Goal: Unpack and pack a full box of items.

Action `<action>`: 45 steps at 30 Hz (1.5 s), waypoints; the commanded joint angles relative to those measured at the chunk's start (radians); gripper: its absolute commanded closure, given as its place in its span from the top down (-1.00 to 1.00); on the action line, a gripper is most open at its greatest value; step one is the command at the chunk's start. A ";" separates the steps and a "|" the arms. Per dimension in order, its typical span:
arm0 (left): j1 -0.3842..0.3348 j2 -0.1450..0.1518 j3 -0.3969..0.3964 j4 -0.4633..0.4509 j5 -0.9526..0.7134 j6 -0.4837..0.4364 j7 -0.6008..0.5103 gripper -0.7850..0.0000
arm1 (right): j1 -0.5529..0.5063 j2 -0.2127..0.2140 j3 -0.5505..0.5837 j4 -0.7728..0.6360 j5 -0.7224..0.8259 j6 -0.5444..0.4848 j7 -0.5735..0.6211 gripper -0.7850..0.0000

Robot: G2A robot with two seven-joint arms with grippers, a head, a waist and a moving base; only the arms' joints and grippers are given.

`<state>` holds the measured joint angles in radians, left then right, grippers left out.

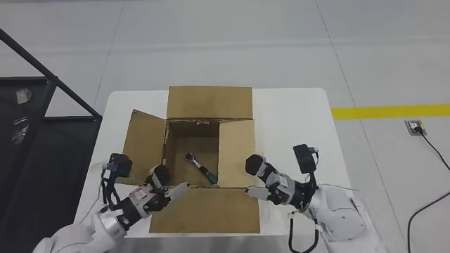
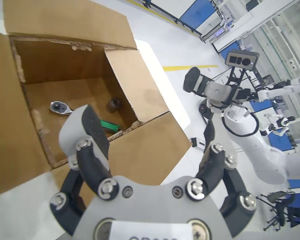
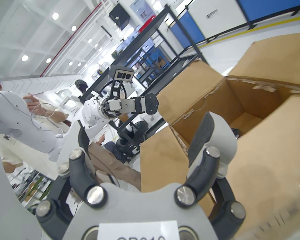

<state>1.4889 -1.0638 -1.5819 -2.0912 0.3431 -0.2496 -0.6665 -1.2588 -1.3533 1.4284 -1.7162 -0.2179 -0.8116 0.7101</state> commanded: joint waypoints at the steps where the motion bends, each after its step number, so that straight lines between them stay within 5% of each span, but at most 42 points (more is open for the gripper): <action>1: -0.081 -0.003 0.074 0.053 -0.048 0.039 -0.059 1.00 | -0.006 0.000 0.005 -0.002 -0.003 0.002 -0.003 1.00; 15: -0.087 -0.003 0.084 0.081 -0.059 0.049 -0.065 1.00 | -0.008 0.001 -0.005 -0.007 0.003 0.013 -0.013 1.00; 23: -0.377 -0.023 0.244 0.389 -0.380 0.078 -0.272 1.00 | -0.033 0.018 0.027 -0.027 0.039 0.008 -0.034 1.00; 31: -0.652 -0.081 0.474 0.756 -0.495 0.077 -0.280 1.00 | -0.103 0.042 0.086 -0.034 0.112 0.002 -0.020 1.00; 38: -0.738 -0.119 0.585 0.883 -0.502 0.039 -0.251 1.00 | -0.135 0.056 0.098 -0.056 0.123 -0.005 -0.033 1.00; 45: -0.742 -0.121 0.574 0.879 -0.533 -0.009 -0.263 1.00 | -0.137 0.064 0.083 -0.065 0.113 0.000 -0.055 1.00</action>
<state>0.7439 -1.1870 -1.0010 -1.2048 -0.1863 -0.2541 -0.9261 -1.3978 -1.2901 1.5141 -1.7815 -0.1040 -0.8123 0.6573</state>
